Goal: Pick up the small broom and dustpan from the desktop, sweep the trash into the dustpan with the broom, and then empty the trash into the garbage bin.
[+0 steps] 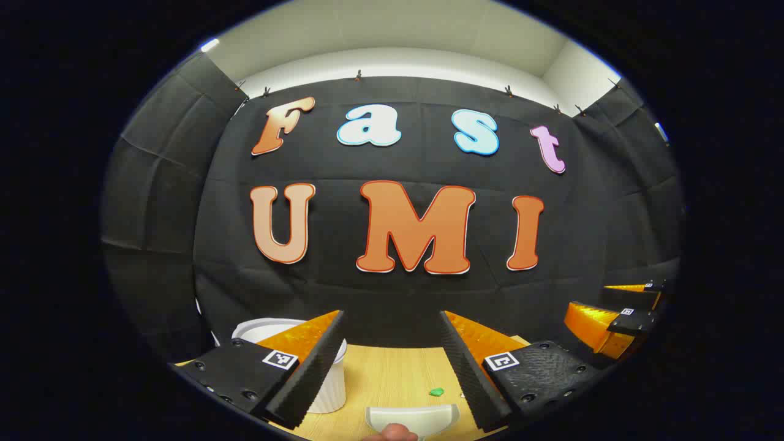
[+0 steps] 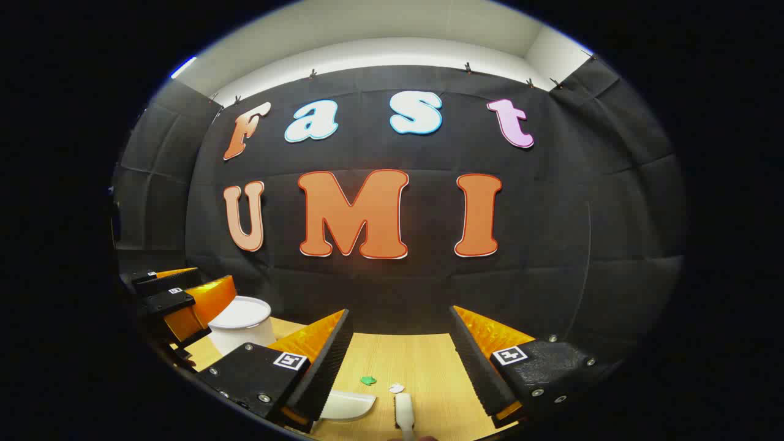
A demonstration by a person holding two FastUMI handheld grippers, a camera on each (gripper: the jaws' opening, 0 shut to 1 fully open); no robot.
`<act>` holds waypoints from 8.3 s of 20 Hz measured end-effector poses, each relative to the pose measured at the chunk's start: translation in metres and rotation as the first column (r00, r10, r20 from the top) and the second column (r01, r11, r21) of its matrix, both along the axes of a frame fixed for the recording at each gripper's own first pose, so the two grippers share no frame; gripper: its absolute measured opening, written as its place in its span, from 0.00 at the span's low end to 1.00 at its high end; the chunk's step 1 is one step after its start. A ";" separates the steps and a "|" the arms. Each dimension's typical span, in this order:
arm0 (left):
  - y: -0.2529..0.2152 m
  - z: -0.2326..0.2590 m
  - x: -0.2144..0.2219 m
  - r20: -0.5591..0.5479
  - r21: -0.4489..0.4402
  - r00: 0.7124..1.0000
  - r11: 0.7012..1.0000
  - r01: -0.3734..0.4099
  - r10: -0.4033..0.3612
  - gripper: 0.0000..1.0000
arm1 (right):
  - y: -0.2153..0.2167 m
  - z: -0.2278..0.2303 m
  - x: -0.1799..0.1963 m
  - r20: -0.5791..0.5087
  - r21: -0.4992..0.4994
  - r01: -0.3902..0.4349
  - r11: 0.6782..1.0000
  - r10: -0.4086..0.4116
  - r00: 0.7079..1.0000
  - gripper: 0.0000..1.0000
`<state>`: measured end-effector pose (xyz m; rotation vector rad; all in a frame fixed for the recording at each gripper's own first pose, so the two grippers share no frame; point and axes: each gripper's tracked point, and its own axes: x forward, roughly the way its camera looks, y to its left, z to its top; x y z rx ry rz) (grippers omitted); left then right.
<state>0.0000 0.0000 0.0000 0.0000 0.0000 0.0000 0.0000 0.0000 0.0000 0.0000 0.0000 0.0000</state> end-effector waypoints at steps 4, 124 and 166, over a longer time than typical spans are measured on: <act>-0.011 -0.002 -0.004 -0.011 -0.007 1.000 1.000 0.005 -0.005 0.95 | 0.001 0.005 -0.004 0.026 -0.010 -0.015 1.000 0.016 1.000 0.94; -0.045 -0.362 -0.012 -0.965 -0.263 -0.155 0.745 0.612 -0.214 0.31 | 0.092 -0.364 0.200 -0.929 0.299 -0.572 0.764 0.370 0.007 0.31; 0.214 -0.099 0.126 -0.933 0.269 0.269 0.960 0.081 0.239 0.30 | 0.036 -0.355 0.163 -0.957 0.143 0.078 0.987 0.118 0.266 0.76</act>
